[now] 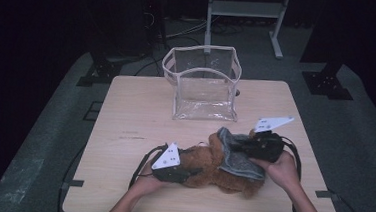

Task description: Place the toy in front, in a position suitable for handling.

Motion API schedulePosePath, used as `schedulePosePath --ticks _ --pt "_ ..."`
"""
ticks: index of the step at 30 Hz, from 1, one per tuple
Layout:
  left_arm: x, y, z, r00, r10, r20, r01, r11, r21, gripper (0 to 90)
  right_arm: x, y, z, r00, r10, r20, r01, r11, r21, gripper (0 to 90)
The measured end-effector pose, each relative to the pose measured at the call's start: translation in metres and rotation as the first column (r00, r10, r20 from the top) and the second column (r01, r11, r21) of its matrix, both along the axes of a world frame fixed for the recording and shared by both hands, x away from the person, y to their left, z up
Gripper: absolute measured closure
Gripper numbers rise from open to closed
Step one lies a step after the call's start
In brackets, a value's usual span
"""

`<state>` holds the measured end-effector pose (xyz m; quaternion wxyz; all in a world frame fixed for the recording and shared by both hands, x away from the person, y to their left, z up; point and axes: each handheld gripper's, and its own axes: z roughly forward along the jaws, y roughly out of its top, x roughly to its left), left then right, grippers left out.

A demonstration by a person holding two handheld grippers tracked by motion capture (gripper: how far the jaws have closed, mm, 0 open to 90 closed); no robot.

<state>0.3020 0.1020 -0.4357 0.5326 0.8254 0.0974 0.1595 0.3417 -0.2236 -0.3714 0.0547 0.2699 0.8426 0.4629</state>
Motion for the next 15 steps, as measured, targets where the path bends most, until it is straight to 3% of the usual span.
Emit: schedulePosePath --ticks 4,9,12,15 --pt "0.000 0.000 0.000 1.0000 0.000 -0.003 0.000 1.0000 -0.005 40.4 -0.001 -0.029 0.006 0.9974 -0.070 0.019 0.070 0.998 0.000 79.7" --pt "0.000 0.002 0.000 1.0000 -0.003 -0.005 0.003 1.0000 -0.002 40.2 -0.012 -0.059 0.030 0.9874 -0.134 0.085 0.134 0.991 0.007 79.7" --pt "0.000 0.002 0.000 1.0000 -0.002 -0.008 0.002 1.0000 -0.004 40.1 -0.019 -0.062 0.038 0.9862 -0.132 0.100 0.131 0.991 0.015 79.7" --pt "0.000 0.002 0.000 1.0000 -0.002 -0.009 0.002 1.0000 -0.005 40.1 -0.021 -0.053 0.031 0.9911 -0.098 0.090 0.098 0.995 0.001 79.6"
